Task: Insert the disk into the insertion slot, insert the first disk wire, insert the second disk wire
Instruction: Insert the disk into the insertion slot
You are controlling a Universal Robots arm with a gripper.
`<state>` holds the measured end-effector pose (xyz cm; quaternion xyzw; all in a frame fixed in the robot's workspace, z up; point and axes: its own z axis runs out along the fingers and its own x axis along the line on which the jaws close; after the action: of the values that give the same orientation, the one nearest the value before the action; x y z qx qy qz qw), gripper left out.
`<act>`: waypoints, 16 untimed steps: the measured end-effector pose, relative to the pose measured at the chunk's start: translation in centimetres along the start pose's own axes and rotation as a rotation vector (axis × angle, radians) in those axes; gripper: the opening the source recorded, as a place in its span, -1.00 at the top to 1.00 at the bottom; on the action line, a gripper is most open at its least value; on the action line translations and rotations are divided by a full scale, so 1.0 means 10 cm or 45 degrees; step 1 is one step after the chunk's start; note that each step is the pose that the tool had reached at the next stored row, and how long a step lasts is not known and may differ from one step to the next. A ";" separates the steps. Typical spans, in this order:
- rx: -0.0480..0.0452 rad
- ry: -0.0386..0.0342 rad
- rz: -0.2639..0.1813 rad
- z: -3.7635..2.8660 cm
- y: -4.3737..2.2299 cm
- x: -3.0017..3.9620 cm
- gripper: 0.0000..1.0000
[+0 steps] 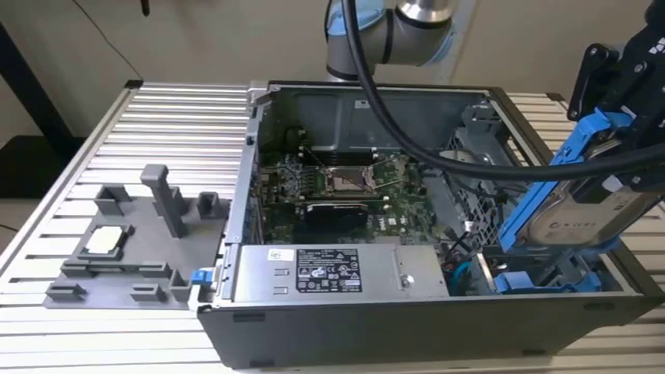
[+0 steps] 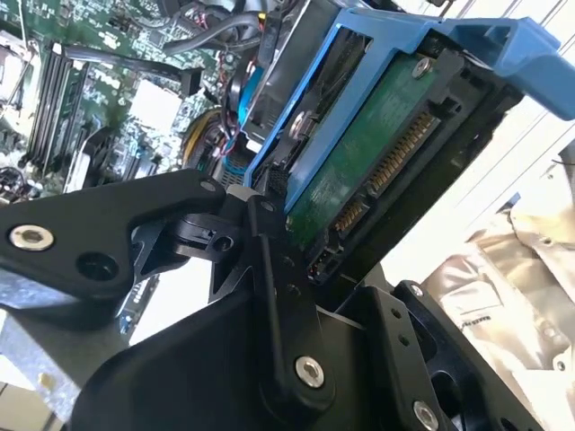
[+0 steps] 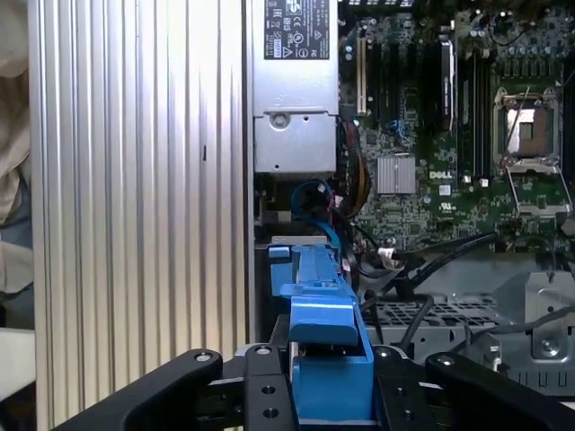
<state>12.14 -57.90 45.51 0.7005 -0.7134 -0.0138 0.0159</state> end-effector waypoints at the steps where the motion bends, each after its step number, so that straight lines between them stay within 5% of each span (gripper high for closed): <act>1: 0.000 -0.0002 0.000 0.013 -0.002 0.000 0.35; 16: 0.000 -0.0001 0.000 0.261 -0.038 -0.001 0.35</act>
<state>12.41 -57.90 42.89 0.7005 -0.7133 -0.0138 0.0159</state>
